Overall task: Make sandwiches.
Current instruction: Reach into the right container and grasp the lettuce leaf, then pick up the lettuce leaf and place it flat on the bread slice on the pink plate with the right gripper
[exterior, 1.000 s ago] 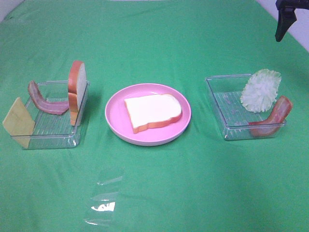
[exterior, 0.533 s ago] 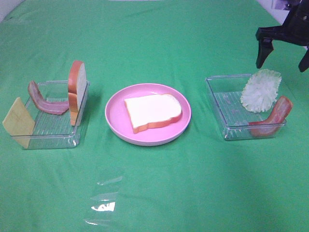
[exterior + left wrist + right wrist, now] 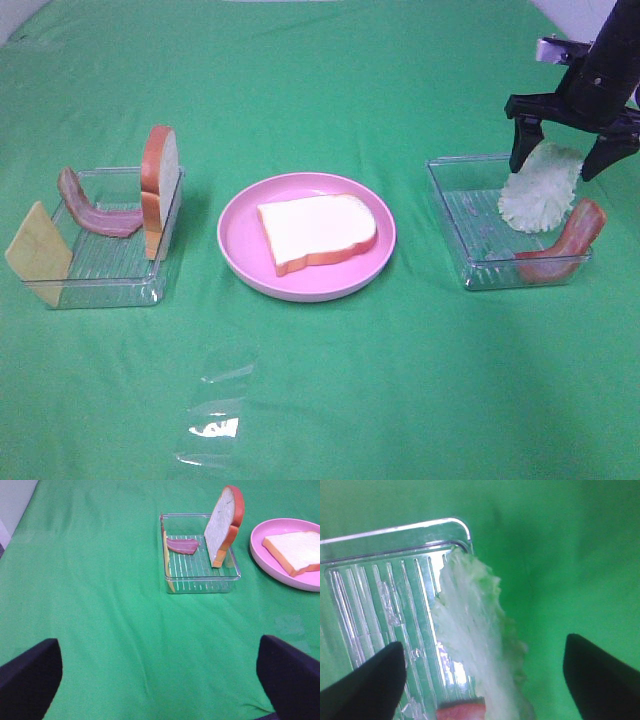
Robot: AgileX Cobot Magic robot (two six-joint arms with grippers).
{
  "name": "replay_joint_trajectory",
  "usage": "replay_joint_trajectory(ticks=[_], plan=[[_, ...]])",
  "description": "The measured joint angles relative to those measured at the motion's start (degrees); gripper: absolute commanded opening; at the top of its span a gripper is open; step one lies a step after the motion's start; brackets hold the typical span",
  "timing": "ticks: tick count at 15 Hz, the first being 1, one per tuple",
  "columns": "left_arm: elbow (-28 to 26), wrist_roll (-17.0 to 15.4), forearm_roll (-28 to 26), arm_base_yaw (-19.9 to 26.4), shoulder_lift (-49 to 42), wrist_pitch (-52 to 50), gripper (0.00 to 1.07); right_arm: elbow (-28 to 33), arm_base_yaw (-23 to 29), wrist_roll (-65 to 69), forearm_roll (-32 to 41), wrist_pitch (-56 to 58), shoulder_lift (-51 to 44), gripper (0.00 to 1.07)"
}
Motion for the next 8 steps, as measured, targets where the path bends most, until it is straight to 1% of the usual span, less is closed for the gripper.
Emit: replay_joint_trajectory(ticks=[2, 3, 5, 6, 8], plan=[[0.0, 0.0, 0.0, 0.0, 0.0, 0.0, 0.98, 0.0, 0.0, 0.0, 0.0, 0.0, 0.0, 0.40], [0.0, 0.0, 0.0, 0.0, 0.0, 0.0, 0.98, 0.0, 0.0, 0.0, 0.0, 0.0, 0.0, 0.31], [0.0, 0.0, 0.0, 0.0, 0.0, 0.0, 0.98, 0.0, 0.0, 0.1, 0.0, 0.0, 0.0, 0.03], [0.0, 0.0, 0.0, 0.0, 0.0, 0.0, 0.98, 0.0, 0.0, 0.1, 0.0, 0.1, 0.0, 0.00], [0.0, 0.0, 0.0, 0.0, 0.0, 0.0, 0.98, 0.0, 0.0, 0.1, 0.0, 0.9, 0.0, 0.00]])
